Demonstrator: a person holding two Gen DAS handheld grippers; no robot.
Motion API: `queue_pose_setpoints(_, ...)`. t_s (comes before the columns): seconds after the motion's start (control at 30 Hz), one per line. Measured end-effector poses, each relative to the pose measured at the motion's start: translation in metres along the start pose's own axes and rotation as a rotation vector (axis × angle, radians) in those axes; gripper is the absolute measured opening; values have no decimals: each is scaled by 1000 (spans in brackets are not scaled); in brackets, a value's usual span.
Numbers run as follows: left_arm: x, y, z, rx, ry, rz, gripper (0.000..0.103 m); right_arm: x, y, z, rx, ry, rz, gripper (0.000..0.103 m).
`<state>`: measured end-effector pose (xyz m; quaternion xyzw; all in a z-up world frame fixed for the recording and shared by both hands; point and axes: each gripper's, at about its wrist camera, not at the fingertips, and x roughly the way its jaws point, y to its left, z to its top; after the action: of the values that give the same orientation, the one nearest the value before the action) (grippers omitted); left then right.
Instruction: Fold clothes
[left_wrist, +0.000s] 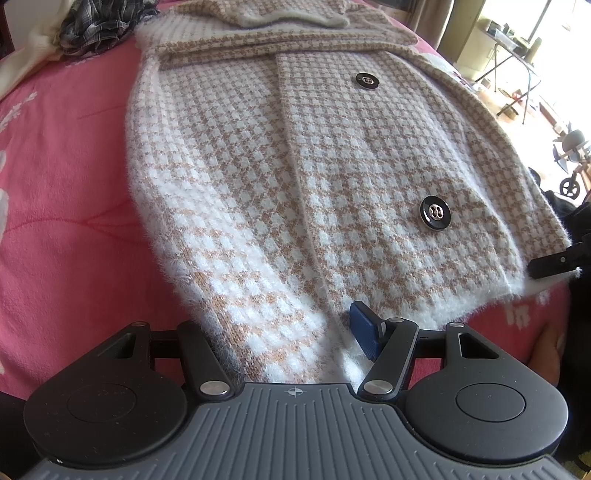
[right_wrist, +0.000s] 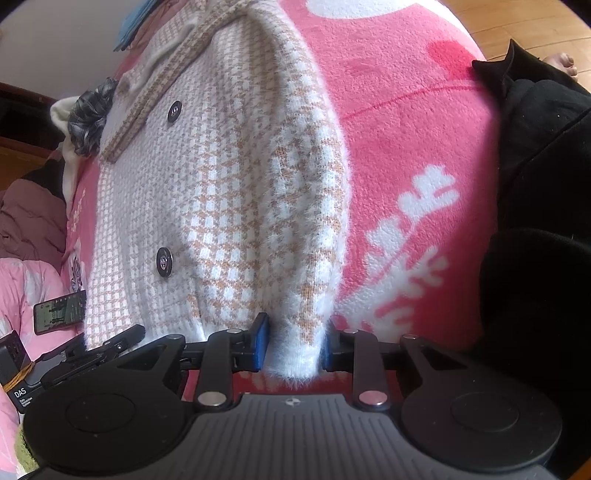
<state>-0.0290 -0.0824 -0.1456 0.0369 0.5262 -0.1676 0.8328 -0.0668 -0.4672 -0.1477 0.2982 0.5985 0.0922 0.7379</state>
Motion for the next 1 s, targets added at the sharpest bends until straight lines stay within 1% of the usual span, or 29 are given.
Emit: queue_pose_setpoints(1.0,0,-2,1,9,1,8,64,2,1,-2,14,-13,3,31)
